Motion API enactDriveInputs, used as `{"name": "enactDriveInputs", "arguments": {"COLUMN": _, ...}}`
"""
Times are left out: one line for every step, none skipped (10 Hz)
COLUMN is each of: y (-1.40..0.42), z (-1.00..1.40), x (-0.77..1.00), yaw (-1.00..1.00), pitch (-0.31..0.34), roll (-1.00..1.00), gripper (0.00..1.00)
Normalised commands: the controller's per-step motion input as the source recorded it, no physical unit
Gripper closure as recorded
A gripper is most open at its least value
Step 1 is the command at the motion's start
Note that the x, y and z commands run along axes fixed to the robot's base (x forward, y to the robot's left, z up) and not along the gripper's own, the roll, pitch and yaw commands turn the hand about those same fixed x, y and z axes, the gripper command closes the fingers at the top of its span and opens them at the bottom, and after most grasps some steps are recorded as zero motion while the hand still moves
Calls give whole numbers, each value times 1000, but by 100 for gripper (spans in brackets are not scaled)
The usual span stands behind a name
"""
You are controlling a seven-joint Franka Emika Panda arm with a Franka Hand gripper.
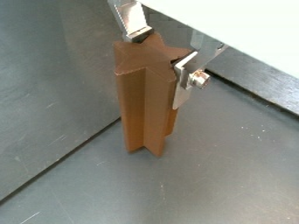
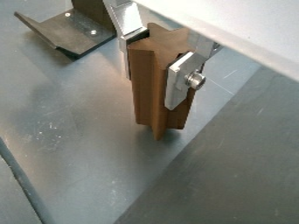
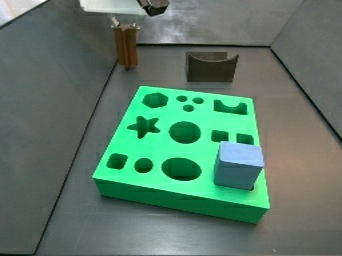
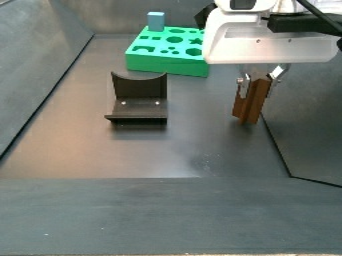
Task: Pick up the star object. Move up. Move to above the board. Insert the star object.
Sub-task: Move up, then move to above the board.
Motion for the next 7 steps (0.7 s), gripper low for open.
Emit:
{"name": "enactDriveInputs", "arguments": {"y": 10, "z": 798, "x": 10, "yaw": -2, "pitch": 3, "roll": 6, "gripper": 100}}
{"name": "enactDriveInputs", "arguments": {"y": 15, "z": 706, "x": 0, "yaw": -7, "pitch": 14, "roll": 16, "gripper": 100}}
{"name": "enactDriveInputs", "arguments": {"y": 19, "z": 587, "x": -9, "yaw": -13, "pitch": 24, "roll": 29, "gripper": 100}}
{"name": "enactDriveInputs", "arguments": {"y": 19, "z": 454, "x": -14, "yaw": -20, "pitch": 34, "roll": 43, "gripper": 100}}
{"name": "enactDriveInputs", "arguments": {"y": 20, "z": 271, "x": -16, "yaw": -22, "pitch": 45, "roll": 59, "gripper": 100}}
{"name": "enactDriveInputs", "arguments": {"y": 450, "z": 1000, "x": -85, "yaw": -116, "pitch": 74, "roll": 243, "gripper": 100}}
{"name": "enactDriveInputs", "arguments": {"y": 477, "z": 1000, "x": -88, "yaw": -105, "pitch": 80, "roll": 241, "gripper": 100}}
